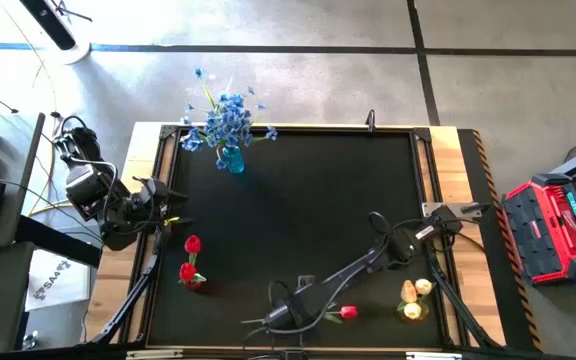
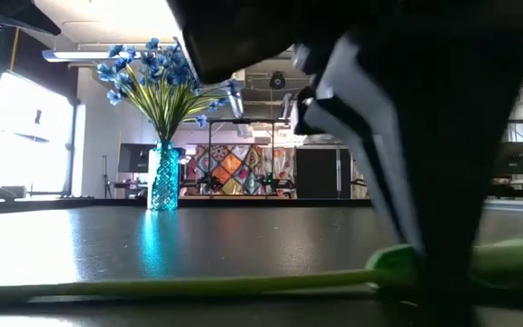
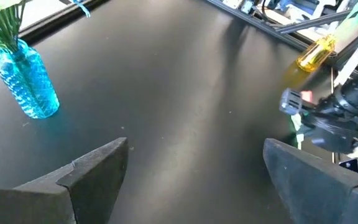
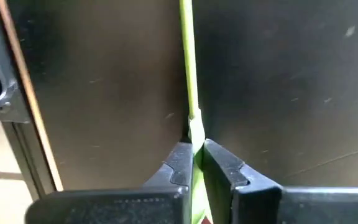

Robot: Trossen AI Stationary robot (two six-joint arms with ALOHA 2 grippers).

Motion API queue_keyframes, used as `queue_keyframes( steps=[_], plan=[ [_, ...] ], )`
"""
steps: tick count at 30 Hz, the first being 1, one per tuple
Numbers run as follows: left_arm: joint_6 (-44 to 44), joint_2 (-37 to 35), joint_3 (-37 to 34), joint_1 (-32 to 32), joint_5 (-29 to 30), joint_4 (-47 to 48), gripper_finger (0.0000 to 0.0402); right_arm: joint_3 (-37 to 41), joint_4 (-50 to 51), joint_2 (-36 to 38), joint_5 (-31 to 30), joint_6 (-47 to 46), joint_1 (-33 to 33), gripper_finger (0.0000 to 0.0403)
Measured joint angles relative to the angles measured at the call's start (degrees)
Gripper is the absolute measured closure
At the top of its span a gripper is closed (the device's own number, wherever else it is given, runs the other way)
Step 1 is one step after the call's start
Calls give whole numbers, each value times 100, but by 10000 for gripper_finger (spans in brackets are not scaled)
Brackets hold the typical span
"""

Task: Sort flowers into vase by color
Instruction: Put the red tulip into the red vase

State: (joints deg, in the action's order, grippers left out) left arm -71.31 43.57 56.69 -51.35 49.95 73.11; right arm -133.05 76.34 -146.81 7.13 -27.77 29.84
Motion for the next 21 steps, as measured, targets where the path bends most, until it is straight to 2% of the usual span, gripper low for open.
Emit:
queue_keyframes(
  steps=[5, 9, 12, 17, 21],
  plan=[
    [3, 2, 0, -1, -142, -6, 42, 20, 241, 182, 357, 387, -191, 399],
    [135, -1, 0, 0, -134, -5, 42, 13, 442, 742, 444, 531, -371, 401],
    [166, -38, 2, 0, 100, 13, 42, 11, 535, 1183, 455, 535, -549, 402],
    [652, -79, 104, 1, 492, 14, 49, 7, 399, 2008, 128, 251, -969, 402],
    [1329, -44, 443, 0, 767, -131, 79, 4, -56, 2435, -94, -135, -1384, 402]
  ],
)
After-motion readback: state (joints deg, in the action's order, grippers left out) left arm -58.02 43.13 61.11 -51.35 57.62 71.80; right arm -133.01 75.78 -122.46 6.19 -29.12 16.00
